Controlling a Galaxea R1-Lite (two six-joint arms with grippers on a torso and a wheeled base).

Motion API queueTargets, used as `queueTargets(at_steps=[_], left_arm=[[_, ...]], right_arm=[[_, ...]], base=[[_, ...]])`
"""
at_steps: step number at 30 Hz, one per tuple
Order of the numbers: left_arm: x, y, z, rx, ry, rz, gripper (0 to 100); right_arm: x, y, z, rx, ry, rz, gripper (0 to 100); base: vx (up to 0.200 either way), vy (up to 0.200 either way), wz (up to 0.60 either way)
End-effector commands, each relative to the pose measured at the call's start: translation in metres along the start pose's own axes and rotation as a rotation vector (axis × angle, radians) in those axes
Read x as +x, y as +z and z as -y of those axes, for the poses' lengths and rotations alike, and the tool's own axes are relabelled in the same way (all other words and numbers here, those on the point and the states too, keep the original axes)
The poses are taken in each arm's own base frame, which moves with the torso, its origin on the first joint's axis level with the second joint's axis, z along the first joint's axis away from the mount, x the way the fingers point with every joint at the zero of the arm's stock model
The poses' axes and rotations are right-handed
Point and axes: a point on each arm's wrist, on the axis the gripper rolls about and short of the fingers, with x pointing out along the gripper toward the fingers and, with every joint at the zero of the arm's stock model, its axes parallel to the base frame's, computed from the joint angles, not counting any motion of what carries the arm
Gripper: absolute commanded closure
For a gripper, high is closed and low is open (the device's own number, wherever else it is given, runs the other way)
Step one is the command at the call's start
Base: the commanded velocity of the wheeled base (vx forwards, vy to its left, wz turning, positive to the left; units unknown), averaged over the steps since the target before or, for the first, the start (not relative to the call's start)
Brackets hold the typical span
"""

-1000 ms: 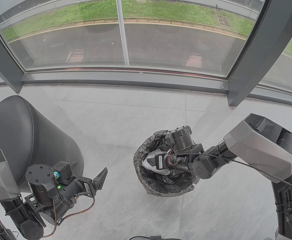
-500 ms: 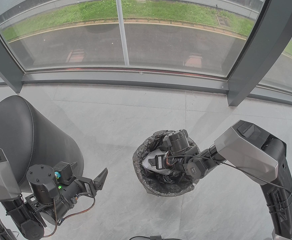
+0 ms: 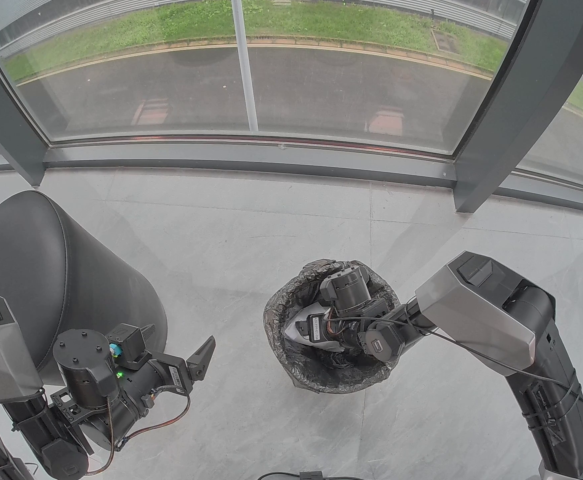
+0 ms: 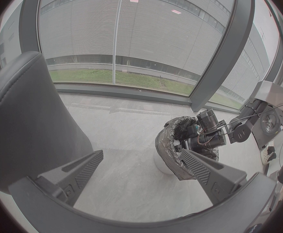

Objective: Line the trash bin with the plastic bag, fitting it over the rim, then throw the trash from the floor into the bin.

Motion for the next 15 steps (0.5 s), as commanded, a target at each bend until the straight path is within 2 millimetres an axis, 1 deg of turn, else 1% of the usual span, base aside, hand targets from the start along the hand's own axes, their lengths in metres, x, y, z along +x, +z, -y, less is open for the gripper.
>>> queueTargets(at_steps=[1, 2, 3, 4, 7, 8, 9, 11, 12, 13, 14, 15], left_arm=[[0.0, 0.0, 0.0, -0.001, -0.001, 0.001, 0], [0.0, 0.0, 0.0, -0.001, -0.001, 0.002, 0], [0.0, 0.001, 0.0, -0.002, 0.0, 0.005, 0], [0.0, 0.001, 0.0, -0.002, -0.002, 0.007, 0], [-0.001, 0.002, 0.001, -0.008, -0.006, 0.012, 0], [-0.001, 0.002, 0.001, -0.008, -0.004, 0.012, 0], [-0.002, 0.003, 0.001, -0.009, -0.008, 0.015, 0], [-0.002, 0.004, 0.003, -0.012, -0.014, 0.024, 0], [-0.003, 0.005, 0.004, -0.012, -0.017, 0.028, 0], [-0.003, 0.006, 0.004, -0.013, -0.02, 0.032, 0], [-0.004, 0.007, 0.004, -0.015, -0.021, 0.038, 0], [-0.004, 0.008, 0.004, -0.018, -0.022, 0.044, 0]], right_arm=[[-0.005, 0.007, -0.001, 0.008, 0.004, 0.016, 0], [-0.009, 0.01, -0.002, 0.008, 0.008, 0.024, 0], [-0.017, 0.018, -0.003, 0.014, 0.014, 0.04, 0], [-0.022, 0.022, -0.004, 0.017, 0.016, 0.046, 0], [-0.05, 0.037, -0.009, 0.025, 0.037, 0.076, 0], [-0.051, 0.038, -0.01, 0.024, 0.039, 0.079, 0], [-0.069, 0.042, -0.015, 0.045, 0.056, 0.084, 0], [-0.083, 0.039, -0.023, 0.056, 0.074, 0.076, 0], [-0.095, 0.038, -0.026, 0.058, 0.085, 0.073, 0], [-0.1, 0.038, -0.027, 0.06, 0.089, 0.072, 0], [-0.117, 0.036, -0.029, 0.061, 0.098, 0.069, 0], [-0.126, 0.035, -0.03, 0.063, 0.105, 0.068, 0]], base=[[0.0, 0.0, 0.0], [0.0, 0.0, 0.0], [0.0, 0.0, 0.0], [0.0, 0.0, 0.0], [0.0, 0.0, 0.0], [0.0, 0.0, 0.0], [0.0, 0.0, 0.0], [0.0, 0.0, 0.0], [0.0, 0.0, 0.0], [0.0, 0.0, 0.0], [0.0, 0.0, 0.0], [0.0, 0.0, 0.0]])
